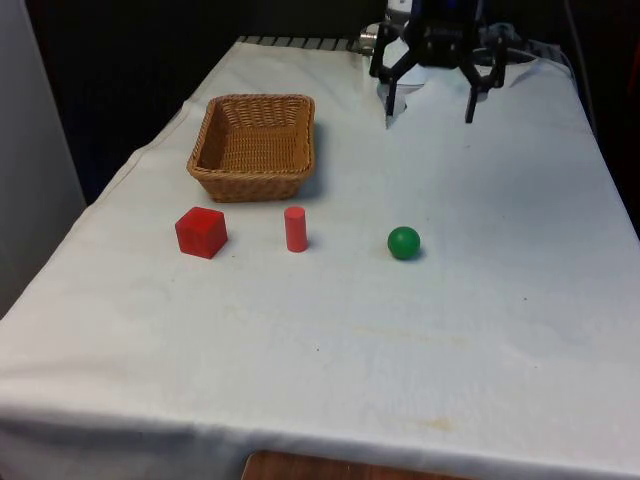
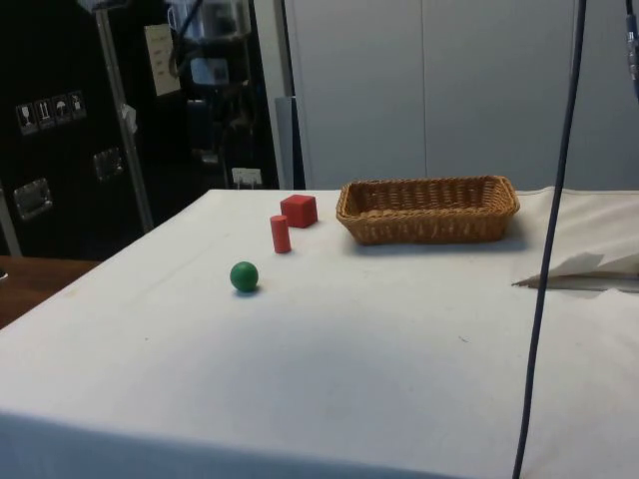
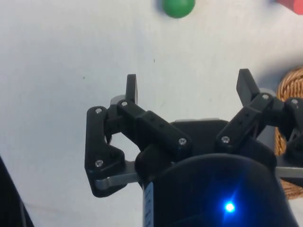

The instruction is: Pick up the object to the left of the cylinder and place it into the basket.

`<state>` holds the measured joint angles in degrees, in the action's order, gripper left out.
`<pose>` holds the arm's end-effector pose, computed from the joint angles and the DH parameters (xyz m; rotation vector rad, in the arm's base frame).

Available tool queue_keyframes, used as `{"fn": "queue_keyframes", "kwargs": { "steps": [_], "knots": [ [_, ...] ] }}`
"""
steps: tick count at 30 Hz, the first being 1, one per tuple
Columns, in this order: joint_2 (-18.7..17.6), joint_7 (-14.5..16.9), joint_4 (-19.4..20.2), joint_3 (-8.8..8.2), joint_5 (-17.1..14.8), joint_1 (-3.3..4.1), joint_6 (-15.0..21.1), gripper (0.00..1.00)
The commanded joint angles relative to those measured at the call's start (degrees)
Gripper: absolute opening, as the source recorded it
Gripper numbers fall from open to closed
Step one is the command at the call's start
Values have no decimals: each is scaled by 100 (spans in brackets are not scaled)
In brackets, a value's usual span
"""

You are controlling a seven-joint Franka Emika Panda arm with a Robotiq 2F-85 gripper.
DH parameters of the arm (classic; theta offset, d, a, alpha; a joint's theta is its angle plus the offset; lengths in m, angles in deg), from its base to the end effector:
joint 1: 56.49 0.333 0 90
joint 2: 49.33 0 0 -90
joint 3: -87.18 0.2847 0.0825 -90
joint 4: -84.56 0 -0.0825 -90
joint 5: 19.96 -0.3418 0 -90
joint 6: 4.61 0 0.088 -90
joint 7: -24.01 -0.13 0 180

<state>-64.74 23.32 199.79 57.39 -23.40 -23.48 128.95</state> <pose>0.5622 0.0407 0.3193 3.0549 0.0397 0.1394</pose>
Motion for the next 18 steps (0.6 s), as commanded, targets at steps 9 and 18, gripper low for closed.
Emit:
{"fn": "queue_keyframes", "kwargs": {
  "steps": [9,18],
  "knots": [
    [-201,355,223,23,-264,-138,607,100],
    [-453,602,372,34,-361,-252,1129,100]
  ]
}}
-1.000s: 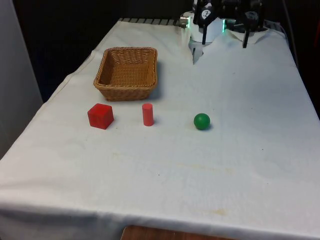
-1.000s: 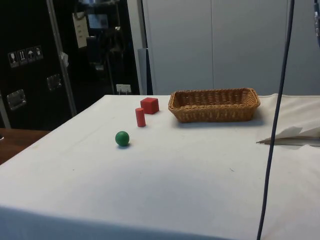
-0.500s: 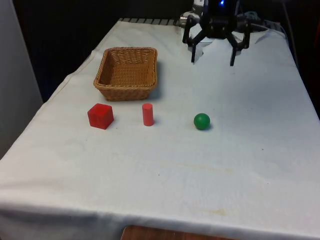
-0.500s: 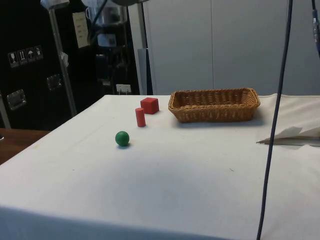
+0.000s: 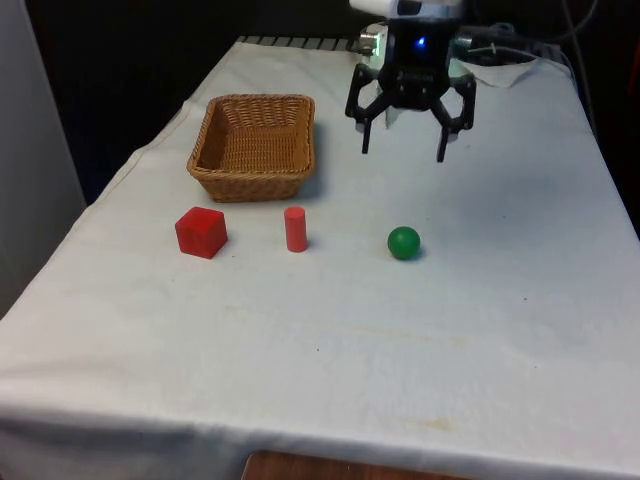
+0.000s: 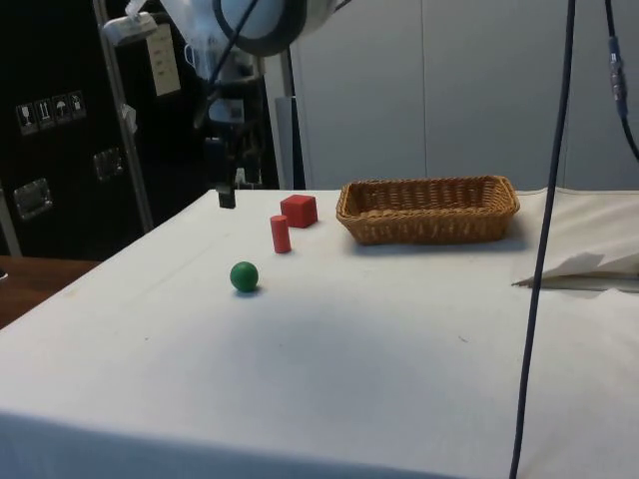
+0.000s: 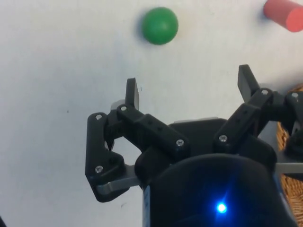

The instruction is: Pick up the object to the left of the cylinder and place it into the basket.

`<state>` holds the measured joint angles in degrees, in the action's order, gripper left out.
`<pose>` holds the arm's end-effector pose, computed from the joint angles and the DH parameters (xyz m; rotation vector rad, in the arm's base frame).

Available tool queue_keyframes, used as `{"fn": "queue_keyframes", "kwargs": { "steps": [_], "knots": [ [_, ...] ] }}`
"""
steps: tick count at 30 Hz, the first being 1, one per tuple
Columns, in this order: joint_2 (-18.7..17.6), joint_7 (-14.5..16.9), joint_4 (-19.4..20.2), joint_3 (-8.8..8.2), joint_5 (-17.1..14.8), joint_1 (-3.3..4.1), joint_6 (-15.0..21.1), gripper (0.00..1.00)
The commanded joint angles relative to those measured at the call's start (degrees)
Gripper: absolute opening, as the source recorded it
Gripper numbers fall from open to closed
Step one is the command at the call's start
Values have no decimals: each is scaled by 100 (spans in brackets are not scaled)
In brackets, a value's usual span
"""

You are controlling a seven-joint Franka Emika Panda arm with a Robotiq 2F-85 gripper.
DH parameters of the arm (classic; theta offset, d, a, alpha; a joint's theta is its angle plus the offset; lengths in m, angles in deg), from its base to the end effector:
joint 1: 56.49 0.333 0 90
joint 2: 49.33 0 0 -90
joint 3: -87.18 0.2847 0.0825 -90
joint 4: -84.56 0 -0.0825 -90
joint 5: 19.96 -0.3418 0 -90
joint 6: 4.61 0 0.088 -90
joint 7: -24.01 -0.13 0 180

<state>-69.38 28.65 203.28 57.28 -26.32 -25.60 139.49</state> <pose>0.5652 0.0150 0.2736 3.0302 0.0778 0.2148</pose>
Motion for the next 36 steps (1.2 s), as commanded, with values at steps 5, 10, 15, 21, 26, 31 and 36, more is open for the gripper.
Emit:
{"fn": "queue_keyframes", "kwargs": {
  "steps": [5,10,15,21,26,31,36],
  "knots": [
    [-138,189,63,52,-143,-80,321,100],
    [-269,252,92,57,-212,-92,521,100],
    [-464,258,86,92,-264,-109,745,100],
    [-647,304,-23,138,-418,-143,791,100],
    [-768,481,-109,183,-705,-138,791,100],
    [-848,596,-149,218,-894,-126,796,100],
    [-911,699,-178,298,-1077,-138,802,100]
  ]
}}
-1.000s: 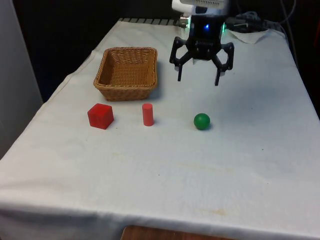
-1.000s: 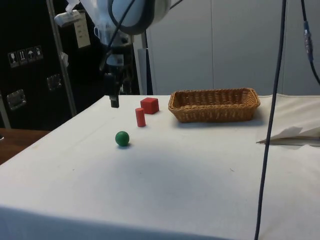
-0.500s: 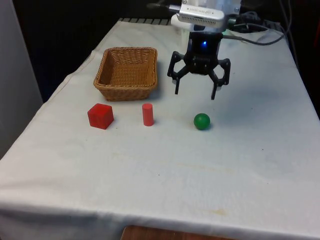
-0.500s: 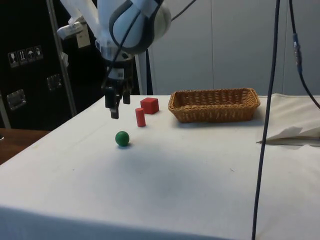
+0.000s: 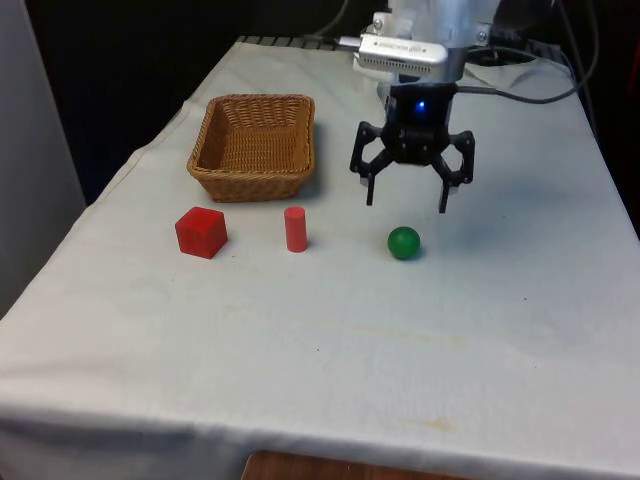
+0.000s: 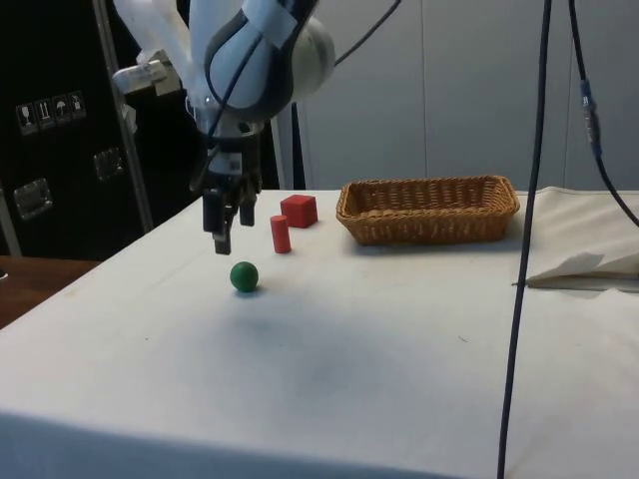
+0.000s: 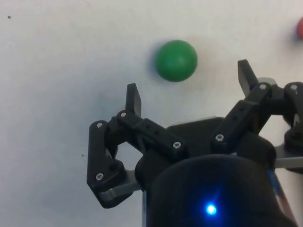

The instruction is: Pick up the object to the left of the cylinder and place it into the basket.

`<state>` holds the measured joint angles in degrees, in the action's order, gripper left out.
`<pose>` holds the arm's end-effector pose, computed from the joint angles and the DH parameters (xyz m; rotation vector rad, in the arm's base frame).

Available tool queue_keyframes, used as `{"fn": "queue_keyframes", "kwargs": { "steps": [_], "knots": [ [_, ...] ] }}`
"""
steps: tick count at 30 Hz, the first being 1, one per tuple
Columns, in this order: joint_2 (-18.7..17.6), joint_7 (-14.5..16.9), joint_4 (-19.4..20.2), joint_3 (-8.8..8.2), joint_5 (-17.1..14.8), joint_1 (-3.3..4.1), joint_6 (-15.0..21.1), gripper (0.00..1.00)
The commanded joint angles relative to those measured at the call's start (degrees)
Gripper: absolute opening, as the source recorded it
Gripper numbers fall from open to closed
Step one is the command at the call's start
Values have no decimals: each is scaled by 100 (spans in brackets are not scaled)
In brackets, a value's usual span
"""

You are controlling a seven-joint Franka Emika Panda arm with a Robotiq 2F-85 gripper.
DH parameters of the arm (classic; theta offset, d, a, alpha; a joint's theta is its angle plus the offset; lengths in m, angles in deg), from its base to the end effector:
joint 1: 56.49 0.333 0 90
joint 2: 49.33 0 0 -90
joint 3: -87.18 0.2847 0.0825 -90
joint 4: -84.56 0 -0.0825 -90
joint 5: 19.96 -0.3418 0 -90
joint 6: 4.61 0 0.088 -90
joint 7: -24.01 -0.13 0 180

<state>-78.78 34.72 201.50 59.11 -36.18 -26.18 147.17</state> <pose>0.5767 0.0214 0.2139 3.0418 0.0912 0.2555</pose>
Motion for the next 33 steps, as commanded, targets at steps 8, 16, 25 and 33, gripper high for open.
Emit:
{"fn": "queue_keyframes", "kwargs": {
  "steps": [8,16,25,33],
  "knots": [
    [-109,252,-11,92,-367,0,6,100],
    [-441,619,-155,241,-905,-69,132,100],
    [-630,630,-178,246,-934,-52,286,100],
    [-705,630,-183,229,-922,-52,321,100]
  ]
}}
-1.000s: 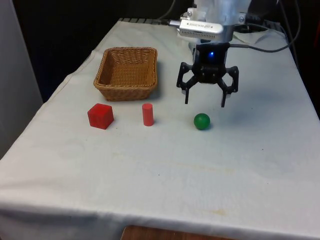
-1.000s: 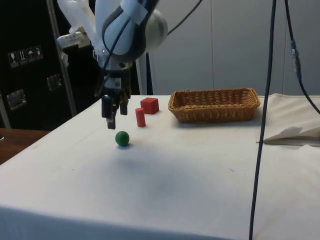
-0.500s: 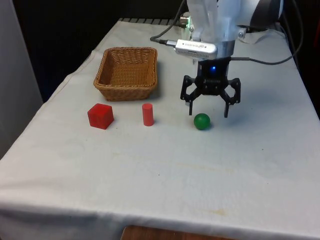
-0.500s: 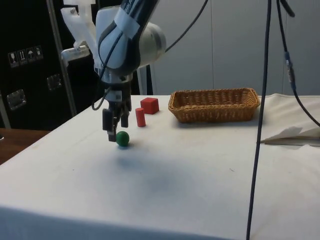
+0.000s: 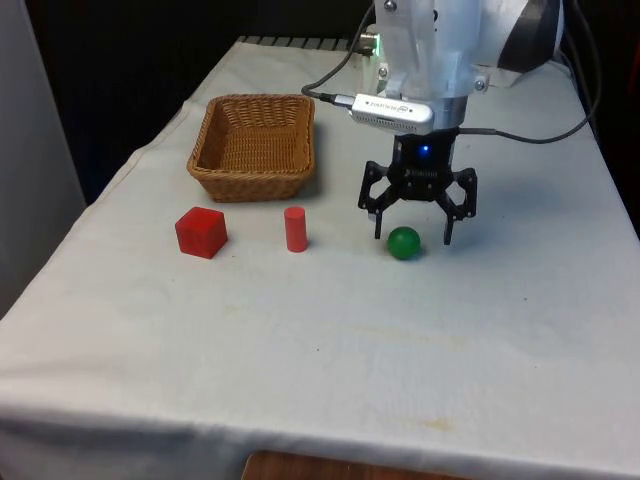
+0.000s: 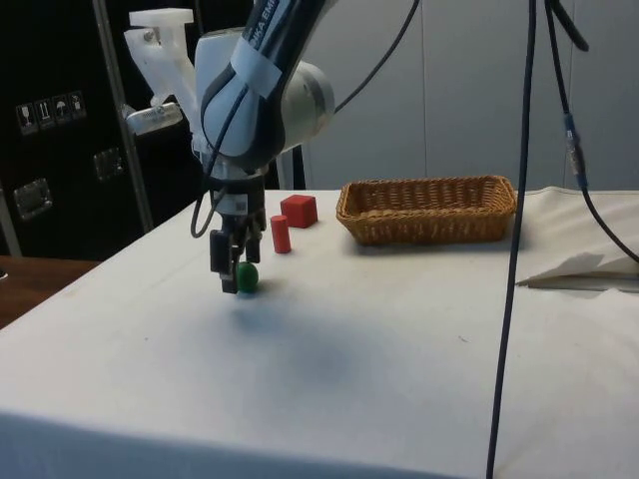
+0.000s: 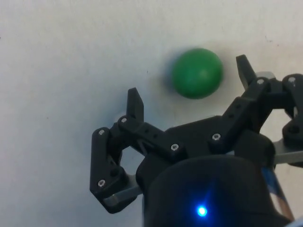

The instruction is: Pick up the object to the left of the cylinder and place it into the basket.

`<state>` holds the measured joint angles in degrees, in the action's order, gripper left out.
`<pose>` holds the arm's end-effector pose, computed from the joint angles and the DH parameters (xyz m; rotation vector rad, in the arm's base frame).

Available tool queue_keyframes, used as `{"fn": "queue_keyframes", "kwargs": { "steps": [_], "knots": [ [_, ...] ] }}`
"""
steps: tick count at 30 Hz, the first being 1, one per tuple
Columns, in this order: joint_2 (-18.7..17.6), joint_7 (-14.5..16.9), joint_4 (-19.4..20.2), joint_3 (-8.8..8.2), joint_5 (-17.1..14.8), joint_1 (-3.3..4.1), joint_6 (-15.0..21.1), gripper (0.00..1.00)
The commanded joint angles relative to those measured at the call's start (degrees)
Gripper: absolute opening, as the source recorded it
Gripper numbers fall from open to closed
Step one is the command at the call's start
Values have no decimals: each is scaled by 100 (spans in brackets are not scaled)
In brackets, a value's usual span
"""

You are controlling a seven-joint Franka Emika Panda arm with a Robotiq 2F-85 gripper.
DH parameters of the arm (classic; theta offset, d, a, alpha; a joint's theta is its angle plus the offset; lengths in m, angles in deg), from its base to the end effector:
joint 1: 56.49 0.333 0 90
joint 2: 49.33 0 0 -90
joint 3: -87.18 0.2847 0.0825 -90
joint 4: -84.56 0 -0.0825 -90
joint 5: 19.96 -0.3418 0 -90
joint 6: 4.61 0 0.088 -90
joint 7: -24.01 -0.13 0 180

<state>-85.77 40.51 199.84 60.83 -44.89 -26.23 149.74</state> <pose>0.5741 0.0288 0.1624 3.0665 0.1077 0.2162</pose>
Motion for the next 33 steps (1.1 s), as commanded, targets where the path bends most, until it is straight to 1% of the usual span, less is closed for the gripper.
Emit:
{"fn": "queue_keyframes", "kwargs": {
  "steps": [1,2,3,5,6,8,9,10,11,12,15,16,20,21,22,25,29,31,33],
  "knots": [
    [-11,52,-17,52,-46,-46,63,100],
    [-6,0,0,0,0,-6,0,100],
    [-23,52,-11,52,-46,-46,63,100],
    [-40,46,-17,40,-40,-46,57,100],
    [-46,46,-17,40,-40,-46,57,97],
    [-52,46,-17,40,-34,-46,57,80],
    [-57,46,-17,34,-34,-46,52,57],
    [-57,46,-17,34,-34,-46,52,45],
    [-46,6,0,-6,0,-11,0,34],
    [-63,46,-17,34,-34,-40,52,34],
    [-63,46,-17,34,-34,-40,52,4],
    [-63,46,-17,34,-34,-40,52,0],
    [-69,46,-17,34,-34,-40,52,0],
    [-52,11,0,-6,0,-11,0,0],
    [-69,46,-17,34,-34,-40,52,0],
    [-63,40,-11,29,-29,-40,40,0],
    [0,23,23,-23,0,-6,6,0],
    [-34,11,0,-29,0,-11,0,0],
    [40,34,34,-57,17,-6,-23,0]
  ]
}}
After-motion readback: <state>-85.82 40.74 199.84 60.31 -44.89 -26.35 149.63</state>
